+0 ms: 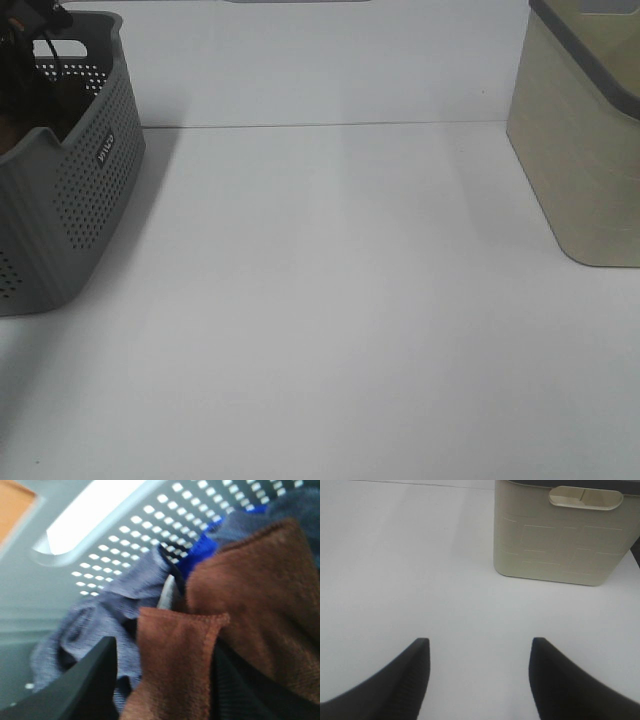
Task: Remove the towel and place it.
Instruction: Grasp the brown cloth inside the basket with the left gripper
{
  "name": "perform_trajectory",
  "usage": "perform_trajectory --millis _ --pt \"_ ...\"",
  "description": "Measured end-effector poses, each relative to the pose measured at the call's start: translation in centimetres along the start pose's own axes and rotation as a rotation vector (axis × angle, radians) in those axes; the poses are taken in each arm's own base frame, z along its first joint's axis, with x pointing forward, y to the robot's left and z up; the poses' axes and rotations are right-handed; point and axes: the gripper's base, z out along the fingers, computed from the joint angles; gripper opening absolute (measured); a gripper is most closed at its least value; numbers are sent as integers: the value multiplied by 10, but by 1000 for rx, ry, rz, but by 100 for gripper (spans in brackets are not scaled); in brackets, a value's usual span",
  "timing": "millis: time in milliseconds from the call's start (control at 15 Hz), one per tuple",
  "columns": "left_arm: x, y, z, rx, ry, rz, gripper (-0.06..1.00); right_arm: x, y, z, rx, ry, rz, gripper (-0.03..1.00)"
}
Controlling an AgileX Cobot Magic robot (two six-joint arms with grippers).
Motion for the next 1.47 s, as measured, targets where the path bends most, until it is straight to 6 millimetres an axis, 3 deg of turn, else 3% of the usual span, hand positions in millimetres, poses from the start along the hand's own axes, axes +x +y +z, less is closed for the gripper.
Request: perform_trajectory --millis 200,333,600,800,933,1333,1467 --pt "3 -3 5 4 16 7 31 0 0 0 0 0 0 57" --pt "2 -2 4 1 13 10 25 0 0 0 0 0 0 57" --pt "0 -2 4 -5 -11 15 25 0 0 0 0 0 0 57" --pt "-4 0 4 -19 -55 -38 37 0 0 0 0 0 0 57" --pt "-6 0 4 -23 -74 -56 37 0 0 0 0 0 0 57" --pt "-10 1 3 -24 -124 -107 37 0 0 0 0 0 0 57" --pt "-11 1 3 -23 -125 -114 30 0 0 0 0 0 0 57"
